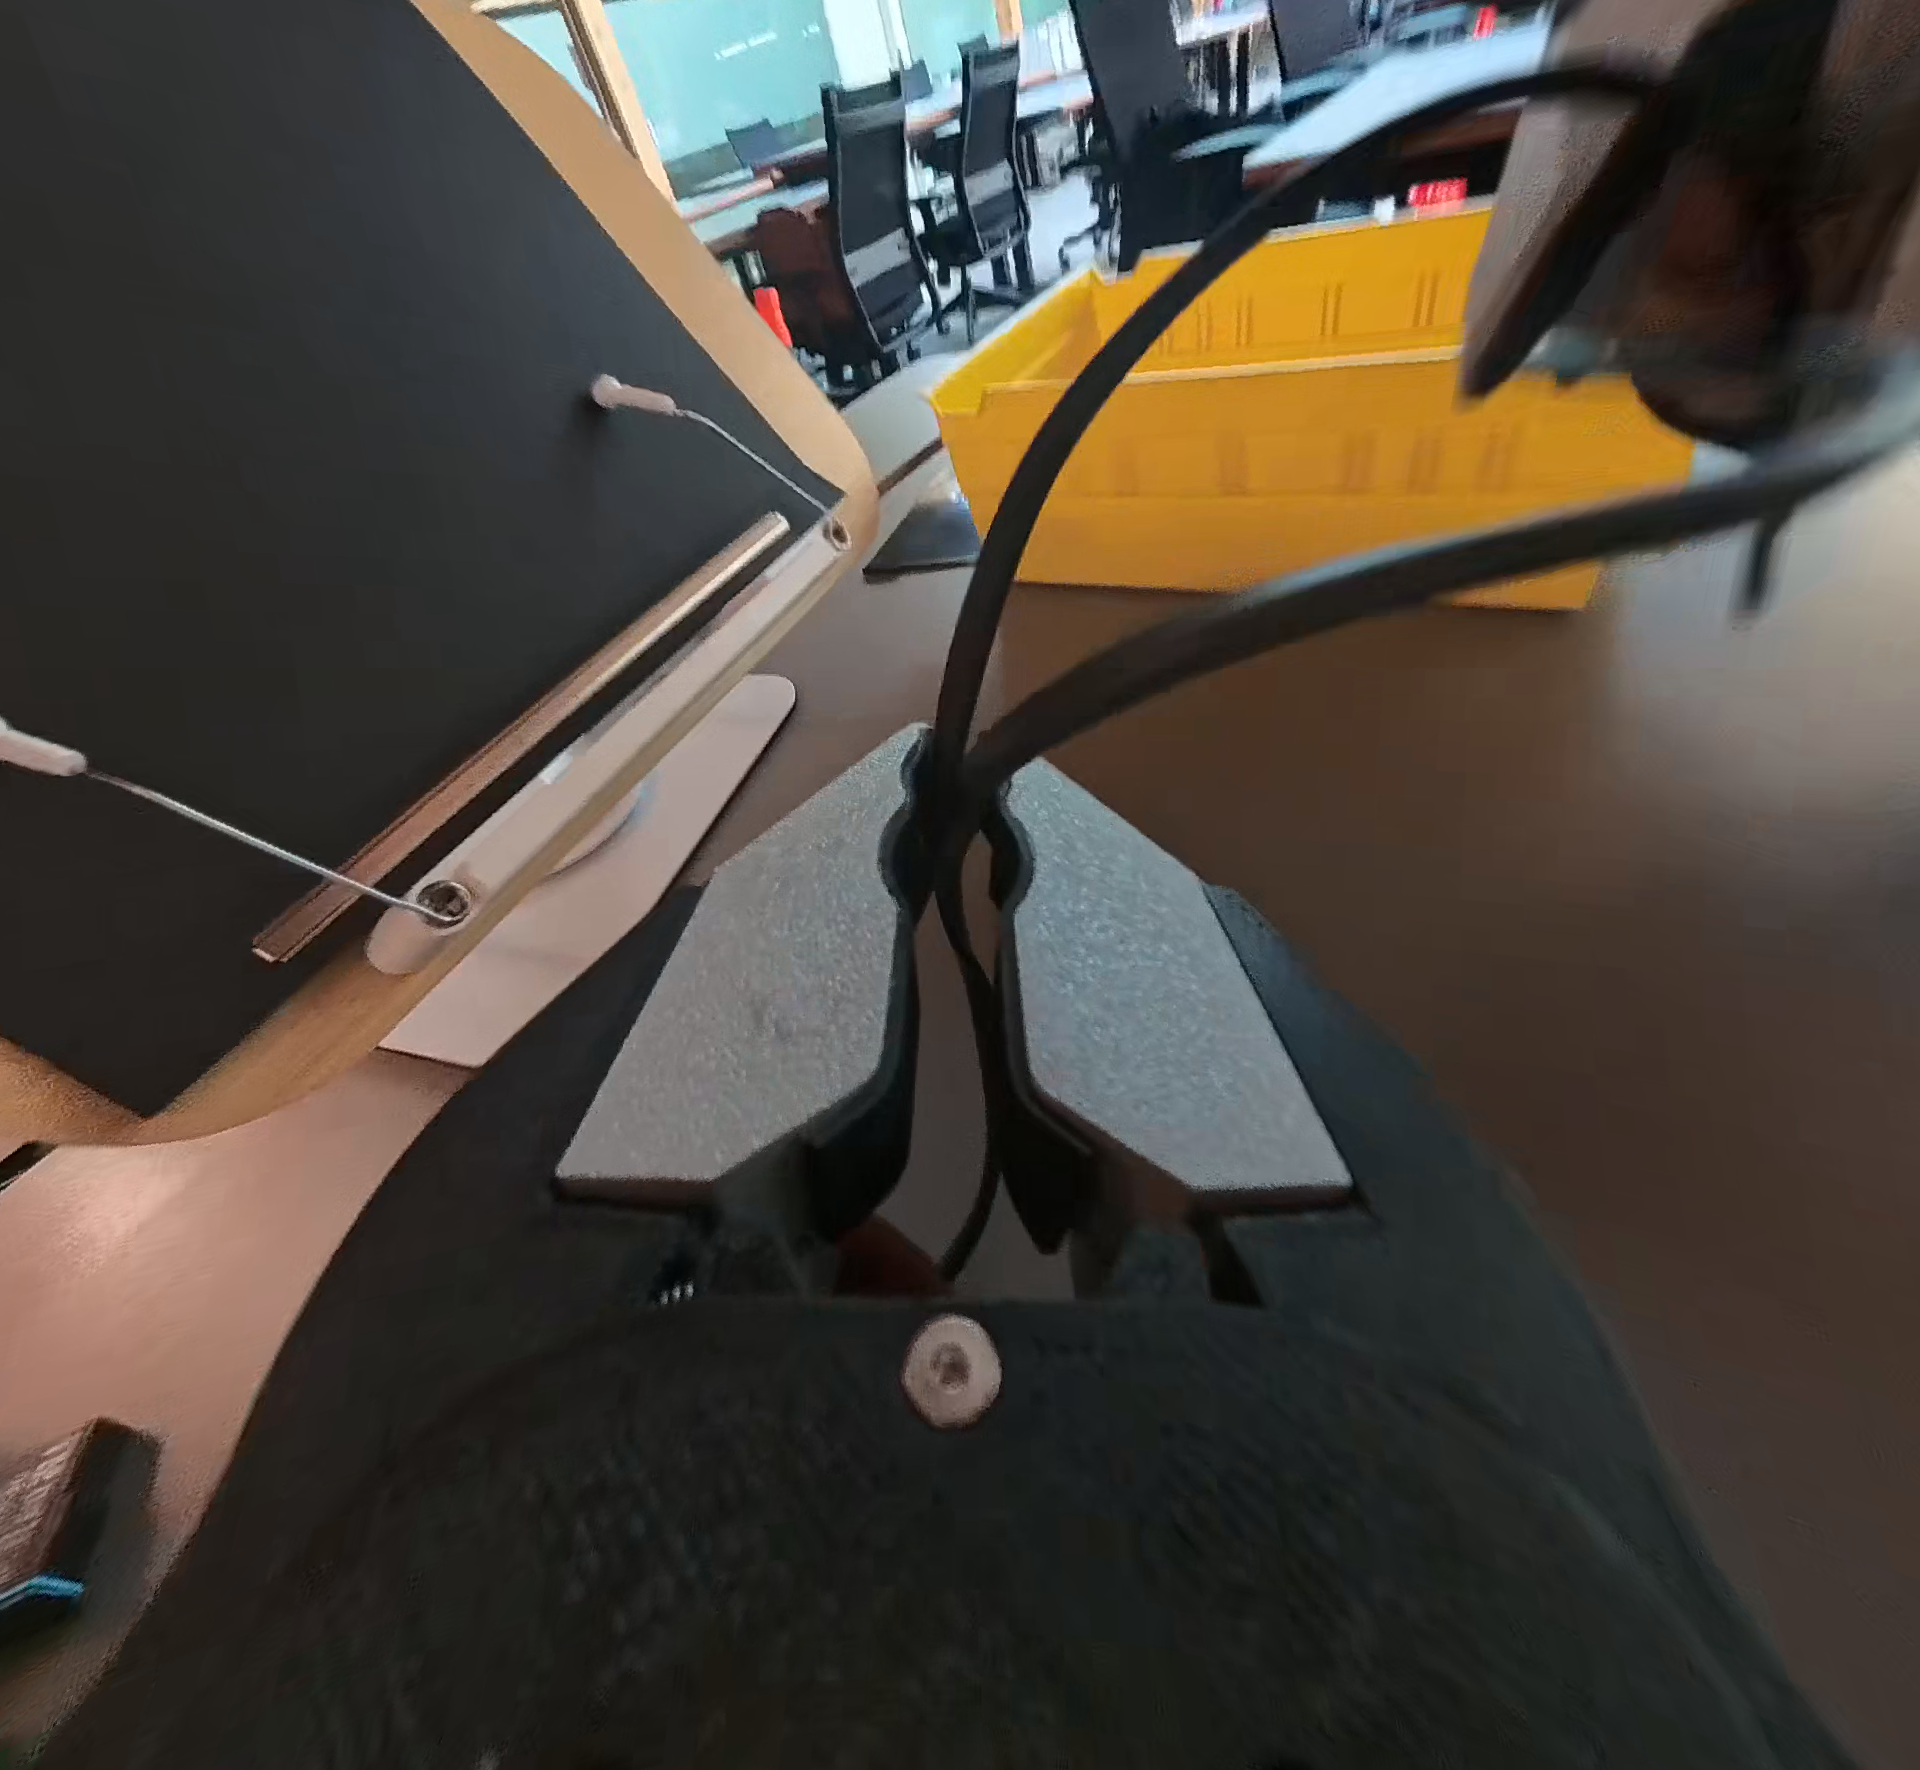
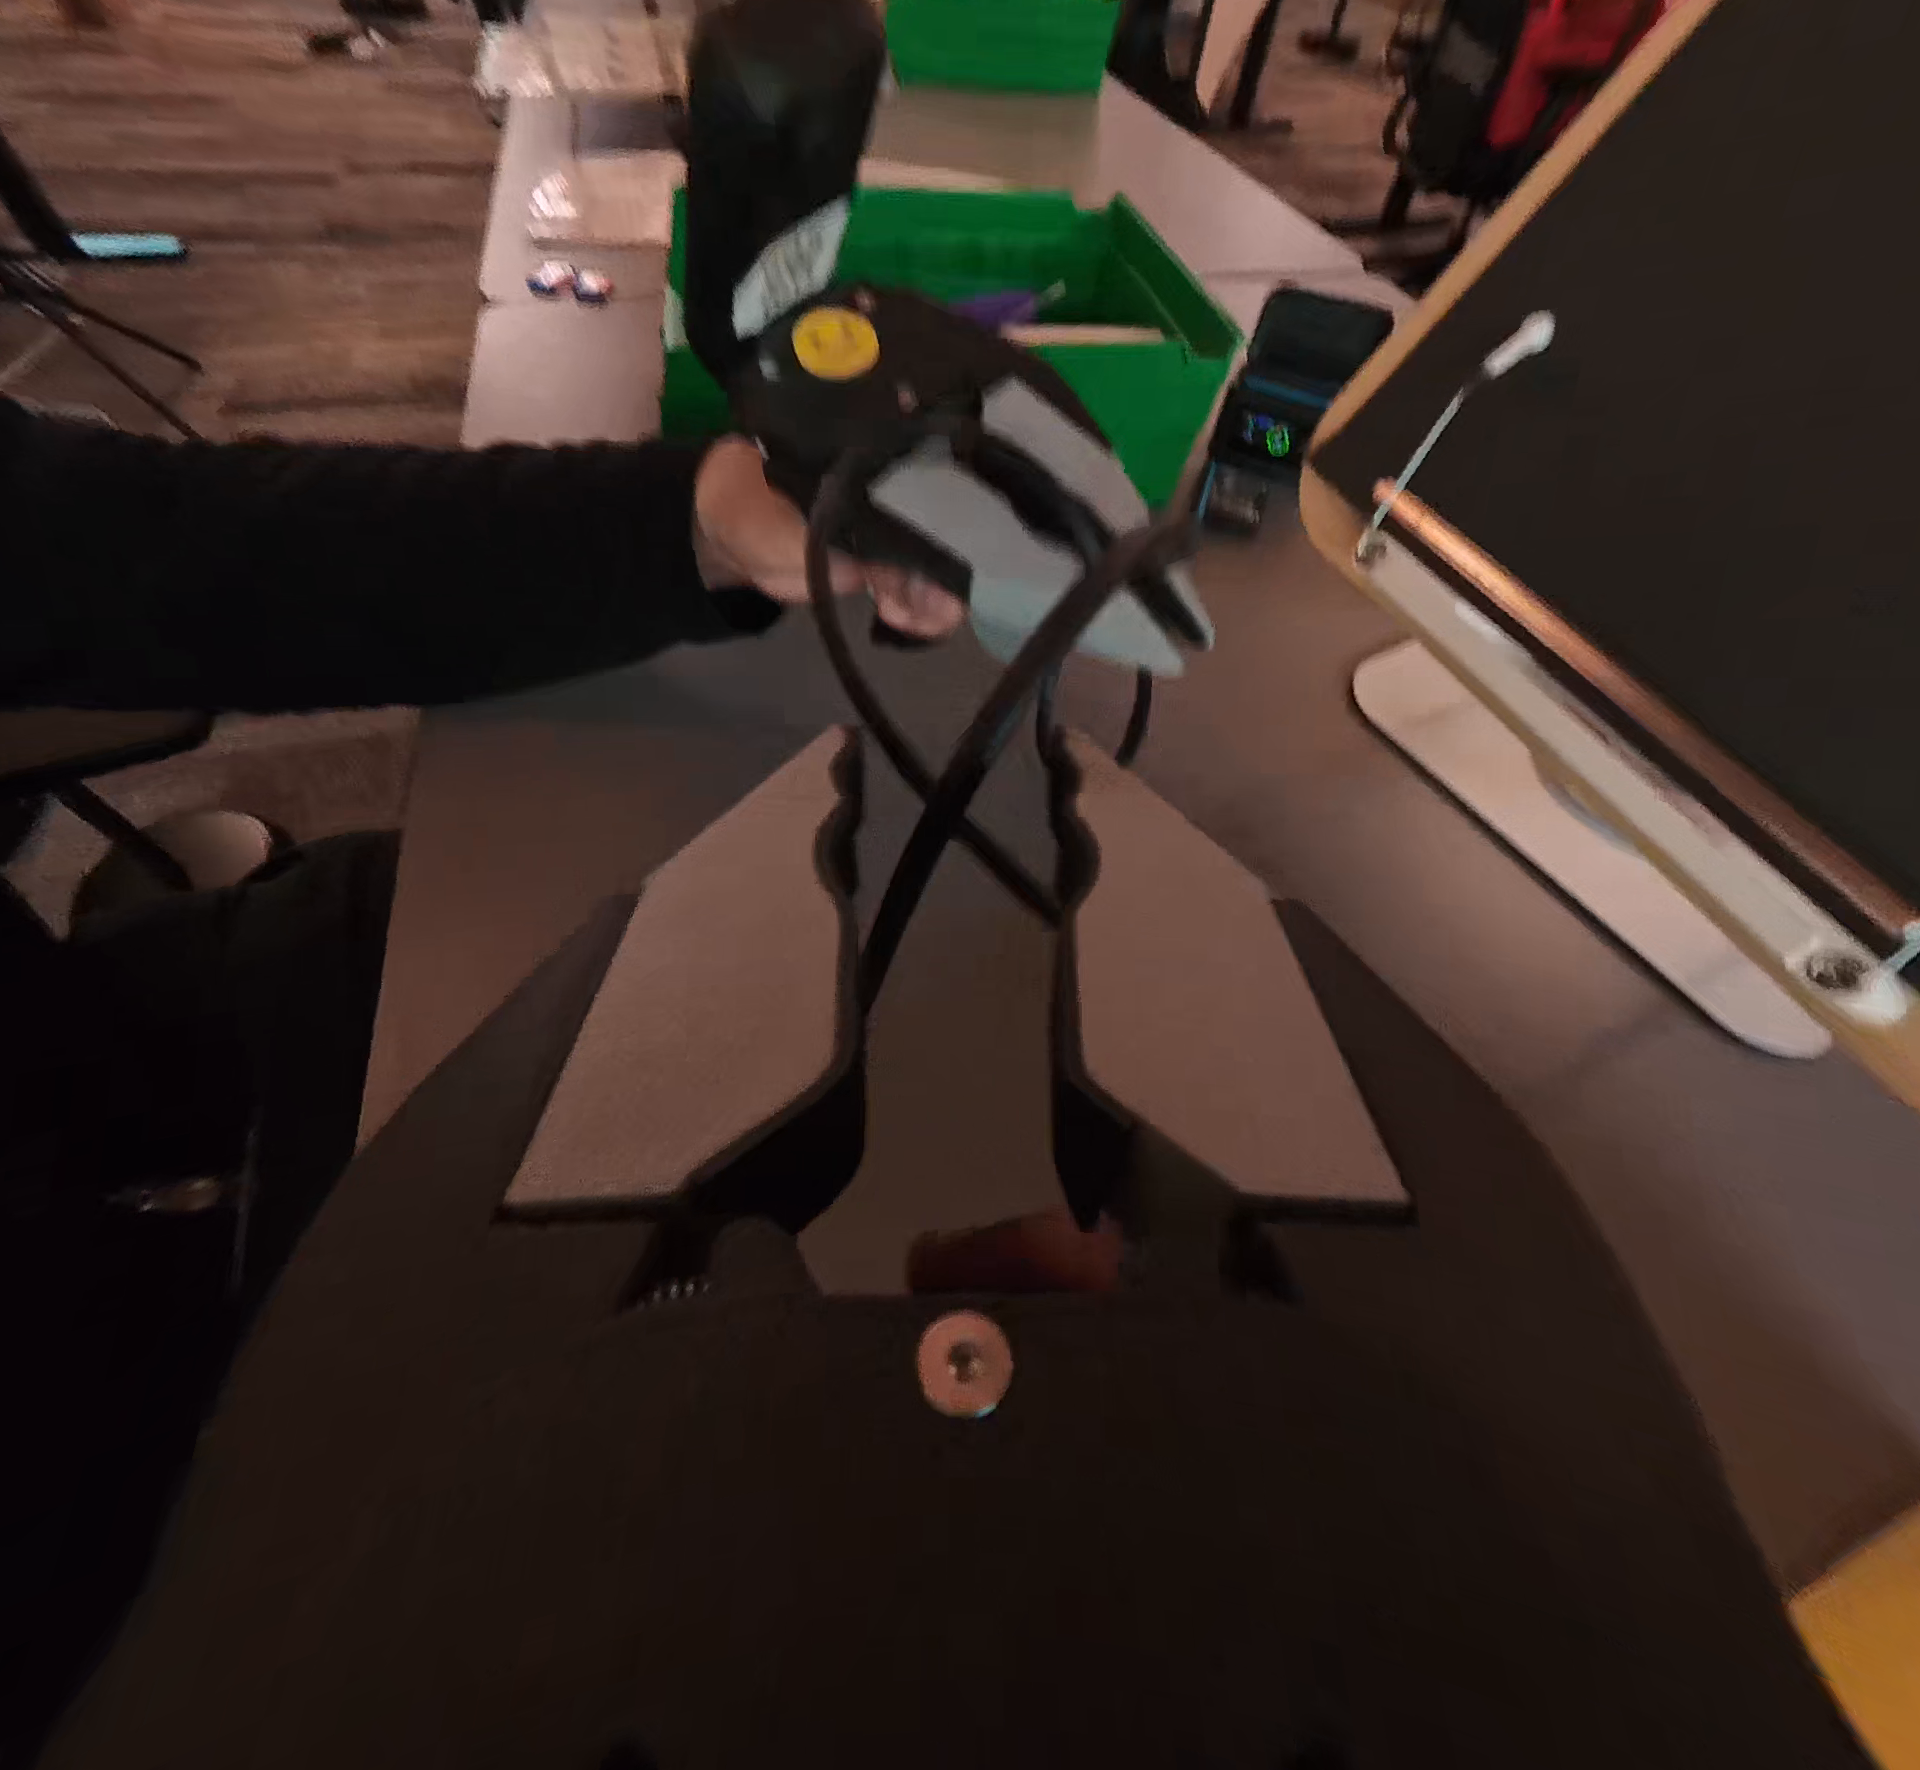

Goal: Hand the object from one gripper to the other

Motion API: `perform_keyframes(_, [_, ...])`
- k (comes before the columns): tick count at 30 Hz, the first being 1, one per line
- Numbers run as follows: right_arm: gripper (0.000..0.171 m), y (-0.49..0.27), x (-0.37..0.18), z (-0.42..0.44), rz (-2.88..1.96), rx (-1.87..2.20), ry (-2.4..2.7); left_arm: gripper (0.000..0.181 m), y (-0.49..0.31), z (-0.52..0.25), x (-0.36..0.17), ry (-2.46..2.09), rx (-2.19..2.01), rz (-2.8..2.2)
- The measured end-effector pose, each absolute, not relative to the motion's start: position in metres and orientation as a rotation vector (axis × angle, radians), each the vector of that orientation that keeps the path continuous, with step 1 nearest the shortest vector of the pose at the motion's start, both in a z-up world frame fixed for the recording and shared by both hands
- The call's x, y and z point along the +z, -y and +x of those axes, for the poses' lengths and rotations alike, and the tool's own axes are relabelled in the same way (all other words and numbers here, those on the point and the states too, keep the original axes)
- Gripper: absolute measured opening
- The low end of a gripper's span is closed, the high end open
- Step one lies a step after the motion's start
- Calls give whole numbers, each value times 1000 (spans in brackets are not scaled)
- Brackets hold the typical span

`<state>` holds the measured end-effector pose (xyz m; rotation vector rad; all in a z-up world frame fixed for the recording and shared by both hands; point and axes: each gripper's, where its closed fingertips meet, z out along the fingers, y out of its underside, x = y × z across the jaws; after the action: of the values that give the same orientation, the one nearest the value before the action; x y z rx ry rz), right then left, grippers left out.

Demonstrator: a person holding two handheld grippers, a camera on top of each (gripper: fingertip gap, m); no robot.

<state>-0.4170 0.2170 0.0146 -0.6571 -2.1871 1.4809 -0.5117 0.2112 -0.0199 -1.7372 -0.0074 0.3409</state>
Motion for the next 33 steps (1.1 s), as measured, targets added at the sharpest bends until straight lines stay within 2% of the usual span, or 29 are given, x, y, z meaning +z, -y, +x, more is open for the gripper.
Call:
perform_keyframes(6, [78,-223,-7,-431,-778,1513,2106,4,-204,-495,15,38,117,-1565])
perform_keyframes(10, [92,-200,-31,-451,-755,1487,2114,1,-202,-477,30,9,-19,-1490])
perform_keyframes(14, [102,-173,-30,-469,-655,1500,2085,3,-201,-451,37,-86,-162,-1463])
perform_keyframes(15, [96,-168,-26,-471,-615,1504,2073,5,-200,-443,37,-109,-229,-1462])
perform_keyframes(17, [69,-156,-18,-467,-522,1554,2072,5,-200,-438,35,-119,-282,-1468])
perform_keyframes(20, [67,-153,-18,-469,-510,1560,2088,6,-200,-437,32,-131,-286,-1484])
perform_keyframes(22, [40,-157,-16,-472,-534,1556,2056,7,-195,-432,39,-138,-350,-1441])
perform_keyframes(24, [44,-161,-15,-472,-520,1535,2046,9,-192,-425,41,-147,-440,-1426])
perform_keyframes(27, [58,-157,-9,-466,-505,1612,2048,6,-196,-419,34,-160,-480,-1455])
perform_keyframes(28, [52,-156,-10,-465,-493,1614,2057,7,-197,-416,31,-167,-502,-1470])
perform_keyframes(31, [18,-148,-17,-455,-409,1612,2109,6,-199,-414,26,-154,-539,-1482])
perform_keyframes(33, [16,-150,-19,-455,-404,1568,2108,5,-199,-413,23,-172,-534,-1485])
